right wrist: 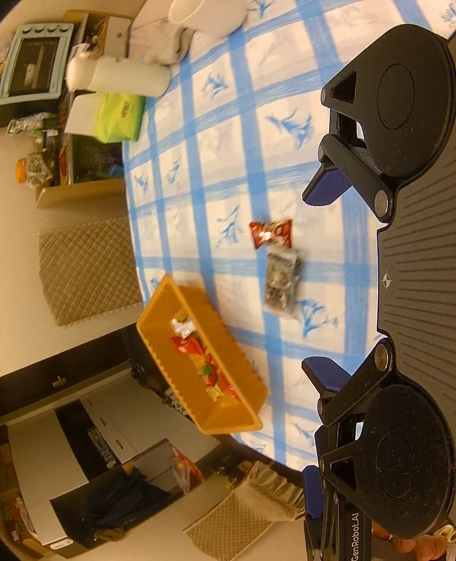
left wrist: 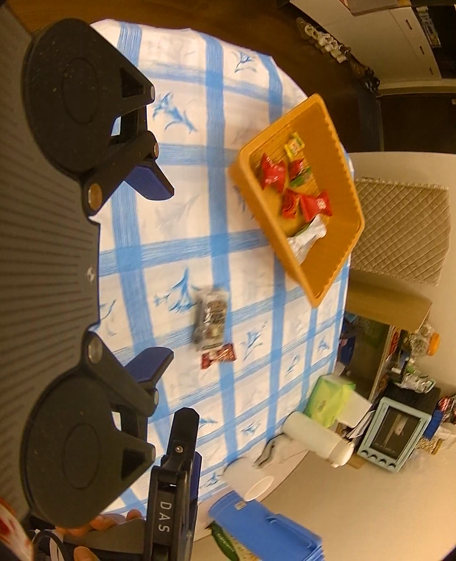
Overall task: Organize snacks
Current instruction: 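Move both open grippers back toward the clear snack packet and red candy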
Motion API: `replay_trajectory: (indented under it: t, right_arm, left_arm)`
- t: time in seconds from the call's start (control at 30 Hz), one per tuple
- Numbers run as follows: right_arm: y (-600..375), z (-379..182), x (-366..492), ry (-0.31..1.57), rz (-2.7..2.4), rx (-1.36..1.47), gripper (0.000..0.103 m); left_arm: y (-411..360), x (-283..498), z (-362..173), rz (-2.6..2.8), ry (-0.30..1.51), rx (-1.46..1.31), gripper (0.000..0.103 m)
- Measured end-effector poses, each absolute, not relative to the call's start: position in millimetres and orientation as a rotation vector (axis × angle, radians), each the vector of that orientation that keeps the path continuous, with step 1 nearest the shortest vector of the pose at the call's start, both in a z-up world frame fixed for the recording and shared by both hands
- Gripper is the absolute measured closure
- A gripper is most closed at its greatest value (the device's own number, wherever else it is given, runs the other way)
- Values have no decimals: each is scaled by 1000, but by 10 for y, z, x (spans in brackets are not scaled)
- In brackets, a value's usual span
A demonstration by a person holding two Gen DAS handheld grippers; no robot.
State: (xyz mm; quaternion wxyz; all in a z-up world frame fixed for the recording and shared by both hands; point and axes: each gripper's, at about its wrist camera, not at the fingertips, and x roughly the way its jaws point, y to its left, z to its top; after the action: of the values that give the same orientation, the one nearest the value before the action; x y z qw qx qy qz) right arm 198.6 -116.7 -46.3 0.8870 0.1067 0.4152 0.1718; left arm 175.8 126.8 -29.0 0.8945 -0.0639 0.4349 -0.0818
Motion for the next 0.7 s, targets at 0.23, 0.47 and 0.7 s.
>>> replay_trajectory:
  t: [0.23, 0.47, 0.7]
  right_arm:
    - [-1314, -604, 1871, 897, 329, 219, 11]
    - [-1432, -708, 1838, 911, 296, 206, 11]
    - [-1466, -820, 1855, 928, 280, 180, 11]
  left_arm:
    - [1088, 1712, -419, -196, 936, -124, 13]
    - [905, 1717, -545, -225, 960, -100, 13]
    - [769, 1790, -676, -243, 974, -64, 13]
